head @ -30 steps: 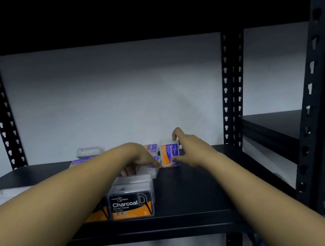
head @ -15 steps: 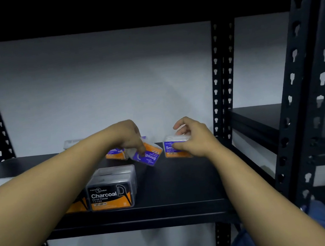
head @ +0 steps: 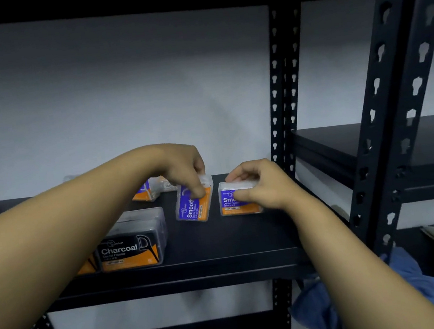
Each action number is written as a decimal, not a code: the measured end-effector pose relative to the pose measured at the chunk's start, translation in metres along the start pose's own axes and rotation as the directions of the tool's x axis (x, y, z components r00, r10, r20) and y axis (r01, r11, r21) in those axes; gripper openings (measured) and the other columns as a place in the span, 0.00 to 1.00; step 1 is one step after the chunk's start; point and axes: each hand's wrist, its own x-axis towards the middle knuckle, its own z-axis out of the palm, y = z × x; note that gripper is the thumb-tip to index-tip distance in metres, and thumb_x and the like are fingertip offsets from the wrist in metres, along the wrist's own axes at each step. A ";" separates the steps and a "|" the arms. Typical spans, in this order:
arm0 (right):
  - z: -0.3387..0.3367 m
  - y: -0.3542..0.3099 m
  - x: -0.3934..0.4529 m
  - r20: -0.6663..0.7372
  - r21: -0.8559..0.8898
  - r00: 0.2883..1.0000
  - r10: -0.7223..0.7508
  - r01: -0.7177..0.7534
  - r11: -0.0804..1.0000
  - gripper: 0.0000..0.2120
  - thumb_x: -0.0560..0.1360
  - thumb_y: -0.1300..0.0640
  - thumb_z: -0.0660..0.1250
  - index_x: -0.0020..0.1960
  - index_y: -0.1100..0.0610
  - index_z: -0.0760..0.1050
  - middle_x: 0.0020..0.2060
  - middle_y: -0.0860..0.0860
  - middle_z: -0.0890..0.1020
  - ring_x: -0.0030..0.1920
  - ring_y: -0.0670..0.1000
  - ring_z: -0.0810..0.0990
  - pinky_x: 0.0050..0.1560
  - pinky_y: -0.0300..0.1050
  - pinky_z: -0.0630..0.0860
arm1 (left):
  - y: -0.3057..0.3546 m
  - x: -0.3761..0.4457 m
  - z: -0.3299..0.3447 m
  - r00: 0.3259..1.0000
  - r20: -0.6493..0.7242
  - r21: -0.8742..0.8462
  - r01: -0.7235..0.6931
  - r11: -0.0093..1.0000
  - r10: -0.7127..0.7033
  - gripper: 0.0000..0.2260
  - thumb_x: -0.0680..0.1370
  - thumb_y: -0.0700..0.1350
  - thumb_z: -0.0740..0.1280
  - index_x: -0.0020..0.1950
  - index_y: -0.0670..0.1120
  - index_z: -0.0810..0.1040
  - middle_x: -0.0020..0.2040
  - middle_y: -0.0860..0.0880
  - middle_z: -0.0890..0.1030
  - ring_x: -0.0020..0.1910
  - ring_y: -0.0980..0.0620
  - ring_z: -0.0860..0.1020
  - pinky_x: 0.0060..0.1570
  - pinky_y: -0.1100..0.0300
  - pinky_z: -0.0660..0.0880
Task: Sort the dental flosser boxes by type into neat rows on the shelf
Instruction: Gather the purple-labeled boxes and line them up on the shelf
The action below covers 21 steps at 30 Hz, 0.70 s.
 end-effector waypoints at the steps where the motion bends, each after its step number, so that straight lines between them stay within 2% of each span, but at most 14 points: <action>1: -0.001 0.001 -0.004 -0.005 0.019 1.000 -0.002 0.003 1.000 0.15 0.67 0.60 0.77 0.53 0.51 0.86 0.46 0.47 0.87 0.46 0.43 0.85 0.44 0.34 0.78 | 0.004 0.000 -0.002 1.000 0.021 0.031 0.000 1.000 -0.001 0.11 0.68 0.47 0.77 0.48 0.44 0.85 0.43 0.48 0.86 0.41 0.52 0.80 0.44 0.56 0.76; 4: -0.003 0.005 -0.012 -0.005 0.045 1.000 -0.030 0.030 0.999 0.16 0.69 0.64 0.76 0.54 0.52 0.86 0.47 0.47 0.87 0.47 0.42 0.85 0.46 0.33 0.78 | 0.018 0.001 -0.005 0.998 0.060 0.100 -0.010 0.995 0.004 0.11 0.69 0.47 0.77 0.49 0.45 0.85 0.40 0.51 0.84 0.40 0.53 0.79 0.44 0.57 0.75; 6: -0.003 0.006 -0.016 0.001 0.052 0.998 -0.058 0.058 0.997 0.17 0.69 0.67 0.75 0.55 0.54 0.85 0.48 0.47 0.88 0.48 0.42 0.86 0.48 0.33 0.79 | 0.026 0.004 -0.004 0.996 0.085 0.127 -0.023 0.992 0.012 0.13 0.69 0.47 0.78 0.51 0.44 0.85 0.42 0.50 0.85 0.42 0.52 0.80 0.43 0.58 0.75; 10: -0.002 0.007 -0.020 -0.015 0.050 0.997 -0.080 0.081 0.995 0.19 0.66 0.60 0.74 0.56 0.51 0.85 0.50 0.48 0.88 0.51 0.45 0.86 0.53 0.38 0.82 | 0.032 0.007 -0.003 0.994 0.106 0.162 -0.020 0.987 0.002 0.13 0.69 0.48 0.78 0.51 0.45 0.84 0.41 0.51 0.84 0.41 0.54 0.81 0.41 0.60 0.75; 15: -0.003 0.005 -0.024 -0.022 0.048 0.996 -0.088 0.089 0.995 0.19 0.65 0.57 0.73 0.55 0.50 0.86 0.49 0.46 0.88 0.51 0.45 0.86 0.53 0.39 0.82 | 0.029 0.005 0.002 0.985 0.167 0.119 -0.052 0.992 0.031 0.12 0.69 0.45 0.78 0.51 0.46 0.85 0.43 0.51 0.86 0.43 0.53 0.84 0.47 0.57 0.80; 18: -0.005 0.006 -0.029 -0.037 0.069 0.995 -0.098 0.100 0.993 0.19 0.64 0.57 0.73 0.55 0.52 0.86 0.48 0.48 0.88 0.50 0.47 0.86 0.52 0.40 0.83 | 0.027 0.006 0.010 0.981 0.185 0.070 -0.071 0.995 0.057 0.10 0.69 0.45 0.79 0.49 0.47 0.85 0.46 0.49 0.88 0.44 0.52 0.85 0.43 0.60 0.81; 21: -0.005 0.005 -0.033 -0.040 0.084 0.993 -0.111 0.114 0.990 0.19 0.64 0.58 0.73 0.55 0.53 0.85 0.47 0.49 0.88 0.49 0.49 0.86 0.51 0.41 0.83 | 0.027 0.006 0.018 0.976 0.203 0.039 -0.084 0.996 0.074 0.09 0.70 0.46 0.79 0.49 0.48 0.86 0.44 0.49 0.87 0.42 0.53 0.85 0.44 0.60 0.81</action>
